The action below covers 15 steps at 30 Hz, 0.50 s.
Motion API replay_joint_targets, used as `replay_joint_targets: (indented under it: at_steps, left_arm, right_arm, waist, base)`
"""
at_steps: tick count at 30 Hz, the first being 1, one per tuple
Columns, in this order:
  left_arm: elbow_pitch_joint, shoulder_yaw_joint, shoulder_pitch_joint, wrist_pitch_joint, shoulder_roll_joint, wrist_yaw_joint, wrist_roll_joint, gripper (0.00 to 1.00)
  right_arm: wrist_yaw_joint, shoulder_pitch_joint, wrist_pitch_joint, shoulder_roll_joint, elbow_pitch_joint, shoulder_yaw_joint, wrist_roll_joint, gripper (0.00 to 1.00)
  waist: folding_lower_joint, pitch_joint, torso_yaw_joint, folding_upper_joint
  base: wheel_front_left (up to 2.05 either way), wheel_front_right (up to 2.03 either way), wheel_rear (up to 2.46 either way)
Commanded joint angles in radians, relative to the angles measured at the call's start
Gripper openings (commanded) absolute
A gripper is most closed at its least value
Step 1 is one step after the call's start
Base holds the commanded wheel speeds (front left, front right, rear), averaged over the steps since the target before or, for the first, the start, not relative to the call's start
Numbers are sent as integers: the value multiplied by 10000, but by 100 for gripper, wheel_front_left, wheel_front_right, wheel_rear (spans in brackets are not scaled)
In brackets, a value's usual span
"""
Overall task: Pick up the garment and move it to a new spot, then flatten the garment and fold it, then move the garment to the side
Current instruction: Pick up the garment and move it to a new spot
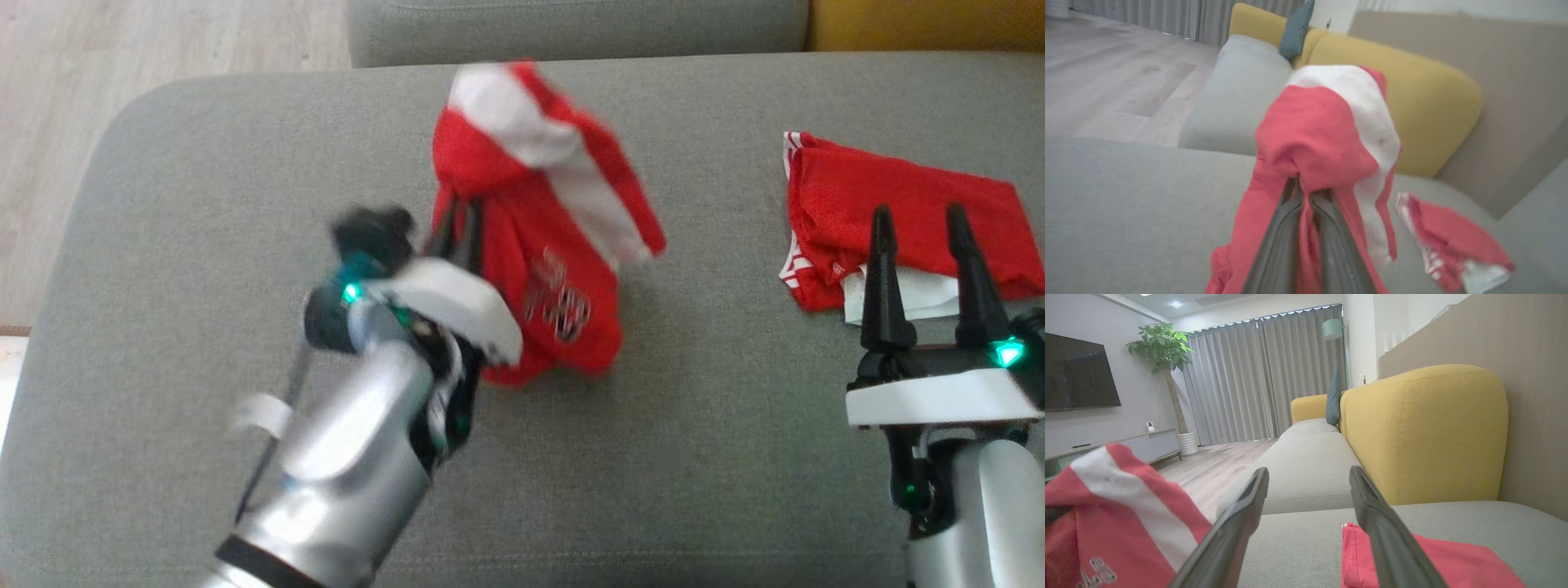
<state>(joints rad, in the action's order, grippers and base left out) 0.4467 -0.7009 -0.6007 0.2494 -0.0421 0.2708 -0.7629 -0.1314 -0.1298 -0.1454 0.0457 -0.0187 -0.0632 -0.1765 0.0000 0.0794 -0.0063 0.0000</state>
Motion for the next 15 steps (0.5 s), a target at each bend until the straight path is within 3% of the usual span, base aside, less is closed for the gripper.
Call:
replay_joint_targets:
  at_steps: [1,11,12,13,14,15]
  left_arm:
    - [-4,-43,-241,113,-119,210,518,0]
    - [1548,-1745,401,122,-84,528,746,0]
    - [1686,-1812,384,122,-84,553,754,20]
    - [1786,-1847,361,122,-84,570,754,86]
    - [1842,-1858,320,122,-83,566,761,100]
    - [1864,-1826,279,122,-83,564,775,100]
  right_arm:
    - [7,-236,14,45,394,288,-66,100]
    - [7,-135,55,45,364,438,-44,100]
    - [7,-125,53,45,355,418,-38,100]
    - [7,-116,51,45,347,392,-32,100]
    - [7,-109,53,45,346,357,-26,100]
    - [7,-103,55,45,344,315,-20,100]
  waist:
    - [0,61,-44,0]
    - [0,219,-159,0]
    - [0,225,-135,0]
    - [0,229,-108,0]
    - [0,240,-71,0]
    - [0,240,-26,0]
  base:
    - [0,0,0]
    - [0,0,0]
    - [0,0,0]
    - [0,0,0]
    - [0,0,0]
    - [0,0,0]
